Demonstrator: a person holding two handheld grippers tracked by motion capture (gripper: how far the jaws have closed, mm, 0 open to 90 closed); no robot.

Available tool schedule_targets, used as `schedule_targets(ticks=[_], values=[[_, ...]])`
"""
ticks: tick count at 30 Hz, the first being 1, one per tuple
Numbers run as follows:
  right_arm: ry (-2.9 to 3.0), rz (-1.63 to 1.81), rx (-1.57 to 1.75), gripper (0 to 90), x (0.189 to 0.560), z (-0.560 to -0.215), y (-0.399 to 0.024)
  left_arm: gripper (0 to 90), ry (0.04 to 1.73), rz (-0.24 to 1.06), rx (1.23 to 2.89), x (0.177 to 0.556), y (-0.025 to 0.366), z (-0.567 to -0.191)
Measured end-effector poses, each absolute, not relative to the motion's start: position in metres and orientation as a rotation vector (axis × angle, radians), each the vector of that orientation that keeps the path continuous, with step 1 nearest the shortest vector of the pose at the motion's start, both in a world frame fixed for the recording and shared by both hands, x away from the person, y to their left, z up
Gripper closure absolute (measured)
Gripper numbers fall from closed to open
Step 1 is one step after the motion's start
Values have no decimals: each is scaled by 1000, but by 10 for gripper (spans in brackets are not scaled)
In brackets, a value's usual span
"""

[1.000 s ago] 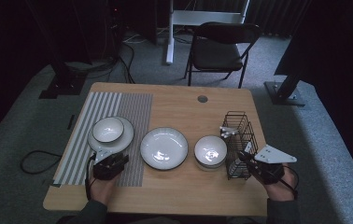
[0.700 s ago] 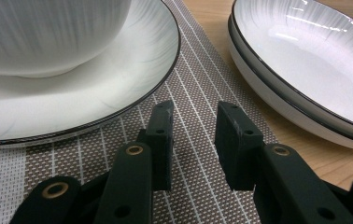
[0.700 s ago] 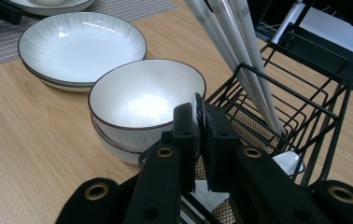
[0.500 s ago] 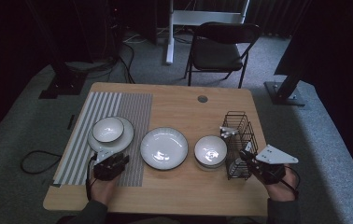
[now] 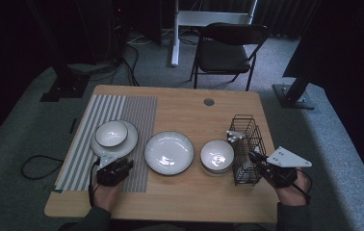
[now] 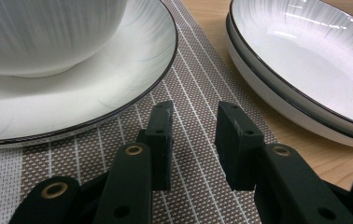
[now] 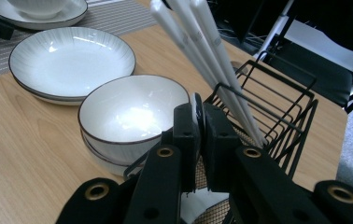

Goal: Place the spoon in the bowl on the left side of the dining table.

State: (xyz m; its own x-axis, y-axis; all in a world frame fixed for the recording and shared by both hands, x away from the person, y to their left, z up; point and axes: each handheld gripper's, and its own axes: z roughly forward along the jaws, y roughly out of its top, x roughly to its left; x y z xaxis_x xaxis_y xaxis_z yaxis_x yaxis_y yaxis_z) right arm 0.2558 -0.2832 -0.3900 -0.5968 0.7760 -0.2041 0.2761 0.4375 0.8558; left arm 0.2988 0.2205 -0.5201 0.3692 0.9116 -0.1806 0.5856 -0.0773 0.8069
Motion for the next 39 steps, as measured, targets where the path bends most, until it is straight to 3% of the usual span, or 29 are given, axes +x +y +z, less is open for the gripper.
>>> schedule_targets(ticks=[39], values=[[2046, 1136, 741, 851, 260, -325, -270, 664, 1319, 469, 1775, 299, 219, -520]])
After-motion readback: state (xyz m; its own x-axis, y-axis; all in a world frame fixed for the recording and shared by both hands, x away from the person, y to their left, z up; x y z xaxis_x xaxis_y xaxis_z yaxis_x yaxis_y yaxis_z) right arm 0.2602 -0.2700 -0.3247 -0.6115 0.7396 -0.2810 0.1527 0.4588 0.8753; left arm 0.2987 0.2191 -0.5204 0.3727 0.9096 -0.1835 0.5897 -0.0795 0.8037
